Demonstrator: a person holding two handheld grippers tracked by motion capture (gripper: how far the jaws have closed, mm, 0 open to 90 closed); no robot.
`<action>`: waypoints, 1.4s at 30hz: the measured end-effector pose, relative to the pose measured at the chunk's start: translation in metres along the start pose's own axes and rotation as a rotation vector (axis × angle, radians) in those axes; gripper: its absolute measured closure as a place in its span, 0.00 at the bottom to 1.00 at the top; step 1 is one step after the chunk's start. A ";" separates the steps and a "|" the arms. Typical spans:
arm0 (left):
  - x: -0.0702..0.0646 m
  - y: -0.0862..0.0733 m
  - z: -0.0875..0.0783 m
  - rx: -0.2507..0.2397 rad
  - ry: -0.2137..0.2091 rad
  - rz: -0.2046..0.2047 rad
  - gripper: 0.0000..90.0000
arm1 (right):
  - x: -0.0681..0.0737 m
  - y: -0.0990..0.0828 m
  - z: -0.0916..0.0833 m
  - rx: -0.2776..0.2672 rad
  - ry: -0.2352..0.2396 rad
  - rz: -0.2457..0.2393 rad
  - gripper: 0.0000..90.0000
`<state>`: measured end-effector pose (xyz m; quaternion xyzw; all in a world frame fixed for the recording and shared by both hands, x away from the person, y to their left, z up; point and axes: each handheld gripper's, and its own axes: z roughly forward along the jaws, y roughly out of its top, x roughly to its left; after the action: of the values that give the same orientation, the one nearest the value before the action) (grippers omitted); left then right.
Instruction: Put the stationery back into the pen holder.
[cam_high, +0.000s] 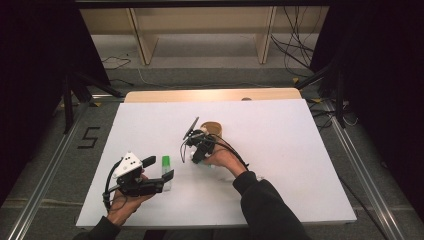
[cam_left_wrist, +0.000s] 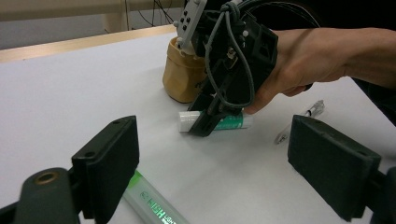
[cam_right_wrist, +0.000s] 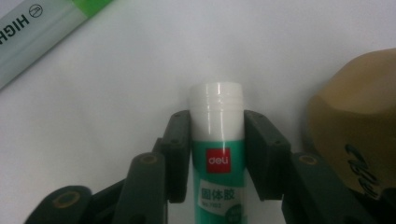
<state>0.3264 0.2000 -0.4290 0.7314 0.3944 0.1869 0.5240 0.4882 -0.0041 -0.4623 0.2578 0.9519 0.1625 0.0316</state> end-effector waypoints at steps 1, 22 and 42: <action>0.000 0.000 0.000 0.001 0.000 0.000 0.18 | 0.000 0.000 0.000 0.000 -0.003 -0.006 0.71; 0.000 0.000 -0.001 -0.006 0.007 -0.004 0.18 | 0.006 -0.006 -0.036 -0.203 0.031 -0.008 0.73; 0.001 -0.001 0.000 0.000 0.009 -0.009 0.18 | -0.006 -0.033 -0.088 -0.528 0.037 0.085 0.73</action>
<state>0.3269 0.2009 -0.4301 0.7289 0.3999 0.1878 0.5230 0.4654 -0.0597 -0.3897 0.2772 0.8652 0.4113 0.0736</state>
